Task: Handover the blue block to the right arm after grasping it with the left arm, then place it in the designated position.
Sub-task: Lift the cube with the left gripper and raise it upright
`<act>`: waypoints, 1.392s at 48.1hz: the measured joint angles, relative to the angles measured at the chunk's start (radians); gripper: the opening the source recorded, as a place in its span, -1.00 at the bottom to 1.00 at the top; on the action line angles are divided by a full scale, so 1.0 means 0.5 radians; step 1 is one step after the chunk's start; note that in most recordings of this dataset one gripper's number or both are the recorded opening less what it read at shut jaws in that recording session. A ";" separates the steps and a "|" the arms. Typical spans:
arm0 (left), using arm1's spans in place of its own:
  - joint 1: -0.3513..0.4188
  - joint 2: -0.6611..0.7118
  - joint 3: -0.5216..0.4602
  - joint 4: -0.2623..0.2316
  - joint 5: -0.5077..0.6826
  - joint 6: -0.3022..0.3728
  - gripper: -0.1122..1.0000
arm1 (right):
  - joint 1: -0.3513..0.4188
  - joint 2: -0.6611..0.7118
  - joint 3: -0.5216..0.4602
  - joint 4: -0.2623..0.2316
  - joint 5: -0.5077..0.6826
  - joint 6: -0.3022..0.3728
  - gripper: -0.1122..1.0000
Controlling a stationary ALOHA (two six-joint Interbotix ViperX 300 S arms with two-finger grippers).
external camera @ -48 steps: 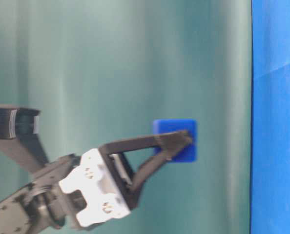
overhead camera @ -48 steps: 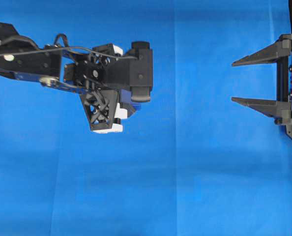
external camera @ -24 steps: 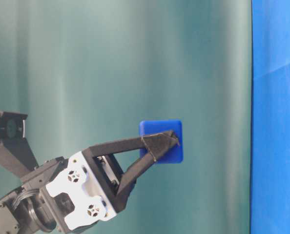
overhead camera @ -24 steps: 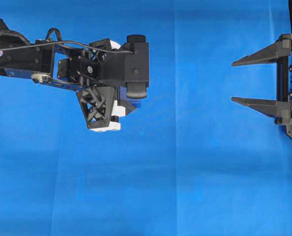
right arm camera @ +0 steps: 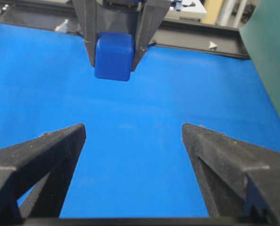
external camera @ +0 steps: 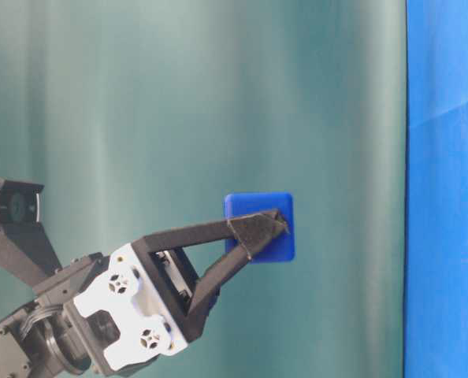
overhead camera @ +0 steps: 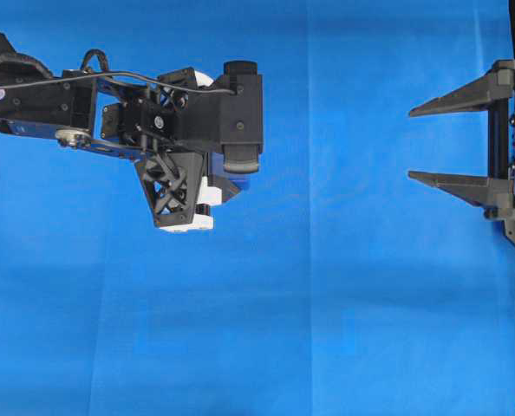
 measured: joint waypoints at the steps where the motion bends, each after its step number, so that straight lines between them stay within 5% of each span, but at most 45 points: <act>1: 0.000 0.000 0.000 0.003 -0.003 0.000 0.04 | 0.000 0.000 0.000 0.000 0.003 0.000 0.93; 45: 0.000 -0.034 0.046 0.000 -0.046 0.000 0.04 | 0.000 -0.003 0.000 0.000 0.003 0.000 0.93; 67: -0.009 -0.430 0.647 0.003 -1.052 0.000 0.04 | 0.000 -0.003 0.000 0.000 0.000 0.000 0.93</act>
